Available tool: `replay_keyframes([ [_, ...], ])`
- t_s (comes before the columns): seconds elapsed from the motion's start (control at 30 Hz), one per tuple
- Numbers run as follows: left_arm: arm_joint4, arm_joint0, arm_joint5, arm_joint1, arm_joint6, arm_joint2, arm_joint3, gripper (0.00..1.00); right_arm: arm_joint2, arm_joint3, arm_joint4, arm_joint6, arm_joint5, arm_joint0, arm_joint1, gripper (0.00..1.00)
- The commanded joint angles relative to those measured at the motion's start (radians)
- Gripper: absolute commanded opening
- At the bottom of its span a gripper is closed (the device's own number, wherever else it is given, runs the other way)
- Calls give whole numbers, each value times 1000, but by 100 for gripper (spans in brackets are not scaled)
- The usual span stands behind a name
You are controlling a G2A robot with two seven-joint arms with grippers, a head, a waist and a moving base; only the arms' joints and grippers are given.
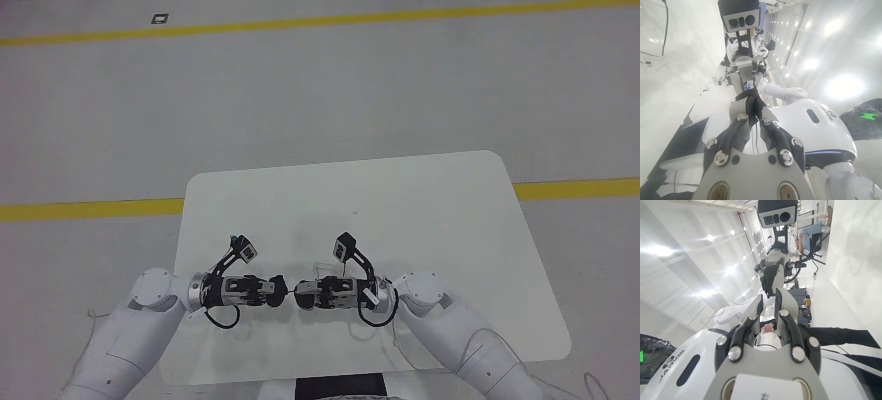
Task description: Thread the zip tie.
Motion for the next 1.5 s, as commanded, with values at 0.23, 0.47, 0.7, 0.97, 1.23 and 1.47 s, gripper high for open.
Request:
replay_keyframes([
  [0.23, 0, 0, 0, 0, 0, 0, 0, 0, -6, -8, -11, -12, 3, 2, 0, 5],
  [0.47, 0, 0, 0, 0, 0, 0, 0, 0, -9, -13, -19, -20, 1, -1, 2, 0],
  [0.7, 0, 0, 0, 0, 0, 0, 0, 0, -8, -25, -28, -30, -2, -9, 5, 0],
  [0.97, 0, 0, 0, 0, 0, 0, 0, 41, 3, -40, -31, -43, -10, -25, 10, 0],
  [1.23, 9, 6, 10, 0, 42, 9, -22, 80, 14, -47, -18, -58, -29, -43, 14, 0],
  [1.47, -8, 11, 7, 1, 40, 10, -23, 84, 25, -55, 1, -82, -56, -60, 16, 0],
])
